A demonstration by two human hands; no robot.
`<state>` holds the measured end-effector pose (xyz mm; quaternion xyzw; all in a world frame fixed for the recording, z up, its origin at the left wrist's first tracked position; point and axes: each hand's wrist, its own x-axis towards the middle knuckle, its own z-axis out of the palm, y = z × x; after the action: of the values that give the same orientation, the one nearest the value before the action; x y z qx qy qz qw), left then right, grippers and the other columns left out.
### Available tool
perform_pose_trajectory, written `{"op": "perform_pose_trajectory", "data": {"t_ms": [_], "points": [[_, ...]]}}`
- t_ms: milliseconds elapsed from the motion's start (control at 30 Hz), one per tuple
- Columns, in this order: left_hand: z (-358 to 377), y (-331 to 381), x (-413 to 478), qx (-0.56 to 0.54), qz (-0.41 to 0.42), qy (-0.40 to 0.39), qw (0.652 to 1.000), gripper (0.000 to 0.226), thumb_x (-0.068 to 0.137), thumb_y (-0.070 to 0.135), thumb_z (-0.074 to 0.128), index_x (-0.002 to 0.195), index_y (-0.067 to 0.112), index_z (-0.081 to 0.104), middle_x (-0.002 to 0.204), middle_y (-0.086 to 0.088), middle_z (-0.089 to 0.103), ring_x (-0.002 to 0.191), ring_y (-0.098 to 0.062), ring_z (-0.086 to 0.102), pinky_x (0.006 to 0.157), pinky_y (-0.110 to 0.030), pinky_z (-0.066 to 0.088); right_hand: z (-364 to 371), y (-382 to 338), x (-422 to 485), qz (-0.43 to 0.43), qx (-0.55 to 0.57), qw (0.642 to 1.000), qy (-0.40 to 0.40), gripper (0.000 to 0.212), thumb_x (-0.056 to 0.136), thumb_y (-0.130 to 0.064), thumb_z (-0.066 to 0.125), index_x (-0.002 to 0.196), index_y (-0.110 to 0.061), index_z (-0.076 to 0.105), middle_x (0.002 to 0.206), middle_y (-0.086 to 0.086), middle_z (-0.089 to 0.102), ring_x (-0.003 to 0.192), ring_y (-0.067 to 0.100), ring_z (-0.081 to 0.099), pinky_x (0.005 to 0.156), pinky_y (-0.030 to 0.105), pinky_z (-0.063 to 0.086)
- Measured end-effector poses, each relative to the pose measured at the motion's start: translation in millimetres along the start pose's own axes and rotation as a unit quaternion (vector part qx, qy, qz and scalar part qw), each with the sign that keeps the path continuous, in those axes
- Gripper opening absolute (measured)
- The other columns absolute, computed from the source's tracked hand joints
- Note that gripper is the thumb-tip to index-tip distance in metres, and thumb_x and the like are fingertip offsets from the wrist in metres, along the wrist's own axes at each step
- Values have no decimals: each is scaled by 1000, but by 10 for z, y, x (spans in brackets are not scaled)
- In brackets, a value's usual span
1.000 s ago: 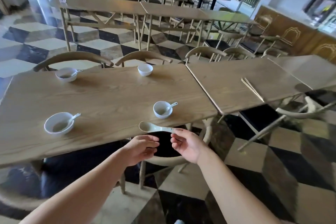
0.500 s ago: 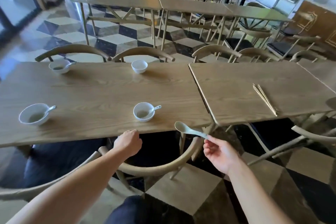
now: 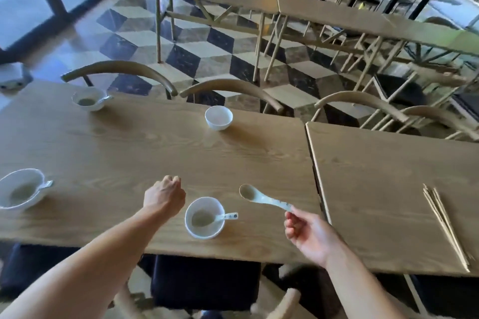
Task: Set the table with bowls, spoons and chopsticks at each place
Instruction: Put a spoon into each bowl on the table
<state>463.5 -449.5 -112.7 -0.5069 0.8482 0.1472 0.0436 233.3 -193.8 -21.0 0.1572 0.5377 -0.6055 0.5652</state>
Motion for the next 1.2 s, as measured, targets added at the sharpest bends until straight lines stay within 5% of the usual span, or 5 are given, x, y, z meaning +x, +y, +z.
{"op": "perform_pose_trajectory", "data": {"t_ms": [167,333,467,867,1200], "points": [[217,-13,967,-7,-24,-17,1000,19,96,30,42,104,15,51,110,-10,56,106,-33,56,78,-40,48,618,-755,938,8,-30,999,-20,16,74,-8,66,89,-3,62,66,8,62,50,15,57,40,22,46],[554,-141,1606,55,19,-29,998,41,93,44,46,128,24,50,136,-6,47,119,-34,44,89,-44,45,1160,-1142,1865,25,-52,998,-34,8,90,-9,60,82,-5,61,68,7,60,56,15,52,41,21,44],[826,-242,1734,35,16,-24,999,64,92,55,41,150,30,37,161,-13,29,146,-43,20,115,-52,17,1574,-1383,2393,24,-57,997,-46,12,93,-9,58,83,-4,63,67,7,60,58,14,52,42,20,44],[1011,-305,1666,-14,29,73,997,68,88,58,40,150,31,44,161,-9,34,150,-38,22,120,-51,18,2080,-1605,3325,22,-98,995,-6,11,94,-12,60,85,-5,63,70,5,56,61,12,51,42,18,42],[973,-299,1648,-23,31,68,997,69,87,60,38,148,30,47,158,-12,38,148,-40,26,119,-51,16,1965,-1550,3284,19,-134,990,27,5,95,-10,58,96,-6,61,80,6,63,64,12,55,42,19,45]]}}
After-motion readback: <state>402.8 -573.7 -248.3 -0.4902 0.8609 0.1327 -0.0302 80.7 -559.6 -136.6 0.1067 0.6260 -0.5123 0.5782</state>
